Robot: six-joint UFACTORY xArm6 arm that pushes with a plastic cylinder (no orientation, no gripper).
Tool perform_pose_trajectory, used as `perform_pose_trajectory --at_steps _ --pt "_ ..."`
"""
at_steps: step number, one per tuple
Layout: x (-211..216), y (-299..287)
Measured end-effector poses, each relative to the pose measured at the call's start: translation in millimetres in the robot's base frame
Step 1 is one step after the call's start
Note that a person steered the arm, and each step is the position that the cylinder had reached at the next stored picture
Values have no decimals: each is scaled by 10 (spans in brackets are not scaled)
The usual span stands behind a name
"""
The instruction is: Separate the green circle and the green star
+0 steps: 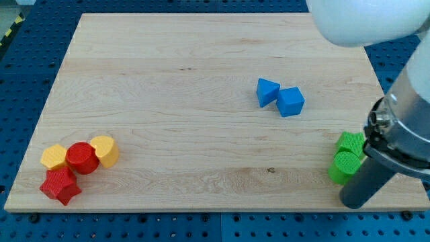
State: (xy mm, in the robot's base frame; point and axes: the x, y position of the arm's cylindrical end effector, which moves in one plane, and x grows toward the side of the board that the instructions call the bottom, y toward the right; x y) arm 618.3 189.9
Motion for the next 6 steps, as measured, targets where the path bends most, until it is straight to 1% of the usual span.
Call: perform_pose_trajectory --at_steps 1,2,4,6 --pt "0 158" --pt "0 166" --pt "-277 164" --pt "-442 -96"
